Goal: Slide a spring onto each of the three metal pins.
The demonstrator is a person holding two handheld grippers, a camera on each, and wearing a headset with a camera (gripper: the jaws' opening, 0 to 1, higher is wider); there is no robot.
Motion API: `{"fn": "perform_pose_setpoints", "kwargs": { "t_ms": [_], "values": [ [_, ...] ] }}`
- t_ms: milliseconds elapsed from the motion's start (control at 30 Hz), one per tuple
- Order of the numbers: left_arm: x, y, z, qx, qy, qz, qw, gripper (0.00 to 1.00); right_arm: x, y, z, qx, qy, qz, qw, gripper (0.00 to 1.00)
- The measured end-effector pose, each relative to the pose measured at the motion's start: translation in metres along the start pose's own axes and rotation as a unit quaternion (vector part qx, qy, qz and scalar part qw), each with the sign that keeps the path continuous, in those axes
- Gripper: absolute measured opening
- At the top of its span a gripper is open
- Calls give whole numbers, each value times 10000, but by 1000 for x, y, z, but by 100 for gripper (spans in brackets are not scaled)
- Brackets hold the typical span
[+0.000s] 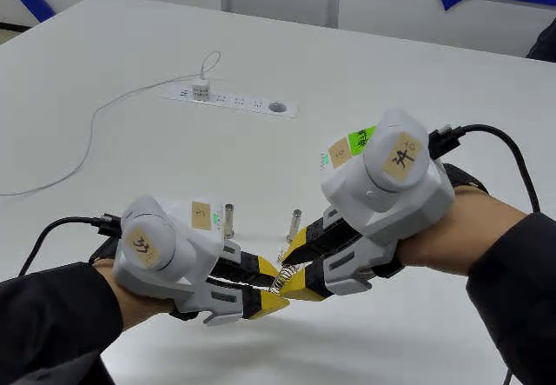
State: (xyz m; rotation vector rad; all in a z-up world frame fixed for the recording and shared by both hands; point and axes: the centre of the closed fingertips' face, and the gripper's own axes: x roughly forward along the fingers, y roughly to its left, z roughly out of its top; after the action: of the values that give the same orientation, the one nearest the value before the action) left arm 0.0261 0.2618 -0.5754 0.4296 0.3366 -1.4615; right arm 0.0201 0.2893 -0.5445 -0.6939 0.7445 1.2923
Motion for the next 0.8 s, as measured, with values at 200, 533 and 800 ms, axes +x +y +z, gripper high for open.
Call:
{"fn": "perform_pose_setpoints", "kwargs": {
  "t_ms": [200,533,800],
  "values": [
    [1,-2,1,5,10,-17,10000,11,4,-1,-2,-42,137,14,9999,17],
    [1,-3,2,-25,-2,-30,10000,11,9,0,-6,-137,343,34,9993,12],
    [0,-1,4,-94,-78,-1,9999,14,3,-4,-3,-78,309,0,9995,12]
  ]
}}
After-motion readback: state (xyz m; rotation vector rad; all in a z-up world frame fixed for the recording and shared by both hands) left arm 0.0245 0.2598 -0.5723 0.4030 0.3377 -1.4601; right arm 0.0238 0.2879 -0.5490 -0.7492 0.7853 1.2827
